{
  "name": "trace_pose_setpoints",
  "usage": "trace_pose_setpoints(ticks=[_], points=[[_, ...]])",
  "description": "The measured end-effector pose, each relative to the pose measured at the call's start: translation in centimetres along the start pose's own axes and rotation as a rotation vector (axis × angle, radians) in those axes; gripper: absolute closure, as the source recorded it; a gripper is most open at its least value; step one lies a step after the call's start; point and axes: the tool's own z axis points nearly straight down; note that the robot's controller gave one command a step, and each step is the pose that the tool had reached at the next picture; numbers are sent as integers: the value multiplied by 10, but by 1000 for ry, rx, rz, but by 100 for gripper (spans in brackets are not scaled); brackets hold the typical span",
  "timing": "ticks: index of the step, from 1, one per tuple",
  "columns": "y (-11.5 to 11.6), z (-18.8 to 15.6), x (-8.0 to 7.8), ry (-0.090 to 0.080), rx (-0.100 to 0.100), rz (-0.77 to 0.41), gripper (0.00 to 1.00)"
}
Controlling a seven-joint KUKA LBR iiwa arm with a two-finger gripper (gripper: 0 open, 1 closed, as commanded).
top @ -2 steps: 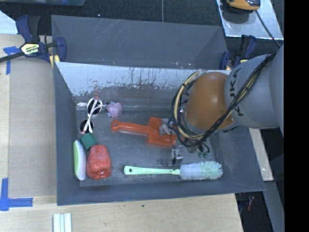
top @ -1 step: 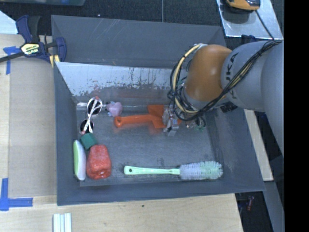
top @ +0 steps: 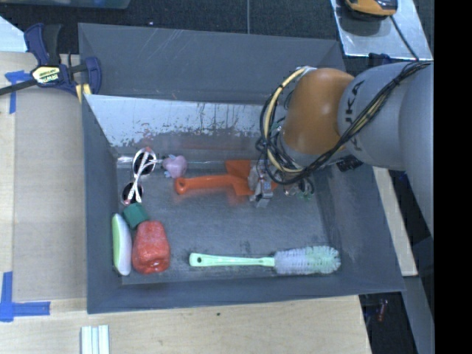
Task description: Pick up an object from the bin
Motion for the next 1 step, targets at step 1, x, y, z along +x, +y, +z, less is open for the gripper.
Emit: trace_pose_setpoints(ticks=[1], points=[[-7, 1, -5, -5, 0, -1, 100]])
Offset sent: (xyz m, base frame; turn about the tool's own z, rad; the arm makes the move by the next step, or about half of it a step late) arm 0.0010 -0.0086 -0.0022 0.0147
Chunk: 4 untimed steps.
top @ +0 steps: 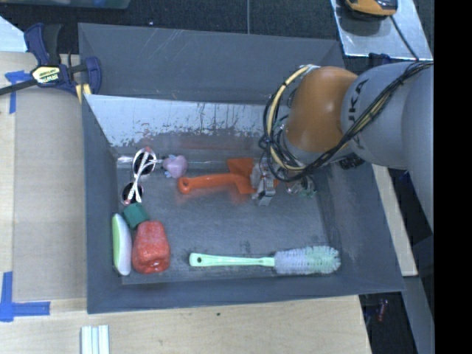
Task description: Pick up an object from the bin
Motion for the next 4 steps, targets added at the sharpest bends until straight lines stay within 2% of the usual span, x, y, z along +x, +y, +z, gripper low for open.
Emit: trace_pose_setpoints(ticks=[1, 2, 3, 4], points=[[-1, 0, 2, -3, -1, 13, 100], [8, -1, 22, -7, -1, 55, 100], [8, -2, 26, -10, -1, 75, 100], [-13, -12, 27, -13, 0, 11, 100]])
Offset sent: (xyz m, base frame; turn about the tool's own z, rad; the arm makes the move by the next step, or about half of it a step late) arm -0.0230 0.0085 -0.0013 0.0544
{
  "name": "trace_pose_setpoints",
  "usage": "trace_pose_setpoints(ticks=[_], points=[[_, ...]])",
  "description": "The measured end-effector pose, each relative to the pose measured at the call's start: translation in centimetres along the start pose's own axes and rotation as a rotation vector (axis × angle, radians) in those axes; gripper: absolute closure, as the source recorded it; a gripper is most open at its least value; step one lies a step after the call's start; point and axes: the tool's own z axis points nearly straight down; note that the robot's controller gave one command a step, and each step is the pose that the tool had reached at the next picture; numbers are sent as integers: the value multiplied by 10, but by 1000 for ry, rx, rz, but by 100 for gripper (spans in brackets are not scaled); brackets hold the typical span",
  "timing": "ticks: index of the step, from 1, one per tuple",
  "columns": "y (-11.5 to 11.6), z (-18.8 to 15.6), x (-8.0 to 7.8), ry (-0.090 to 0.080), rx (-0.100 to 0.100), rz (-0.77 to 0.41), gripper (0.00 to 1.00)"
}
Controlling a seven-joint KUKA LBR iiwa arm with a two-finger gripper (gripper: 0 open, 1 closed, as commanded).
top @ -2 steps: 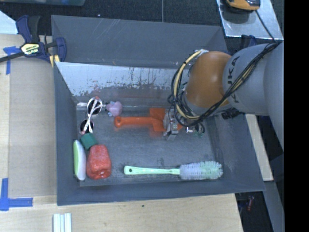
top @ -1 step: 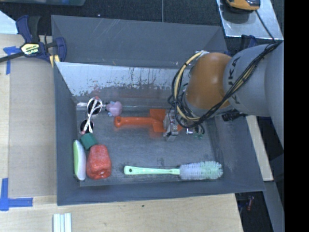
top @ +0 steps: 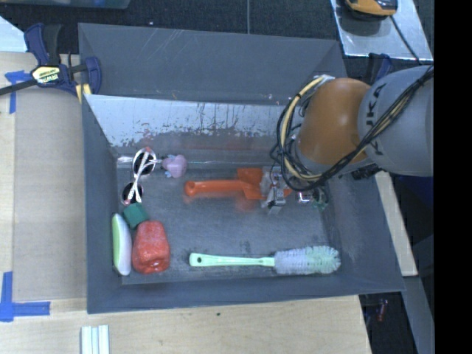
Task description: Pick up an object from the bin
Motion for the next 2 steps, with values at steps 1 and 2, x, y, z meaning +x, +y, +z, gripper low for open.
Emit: trace_pose_setpoints(ticks=[1, 2], points=[[-27, 8, 31, -1, 0, 154, 100], [-6, 10, 20, -8, 2, 90, 100]])
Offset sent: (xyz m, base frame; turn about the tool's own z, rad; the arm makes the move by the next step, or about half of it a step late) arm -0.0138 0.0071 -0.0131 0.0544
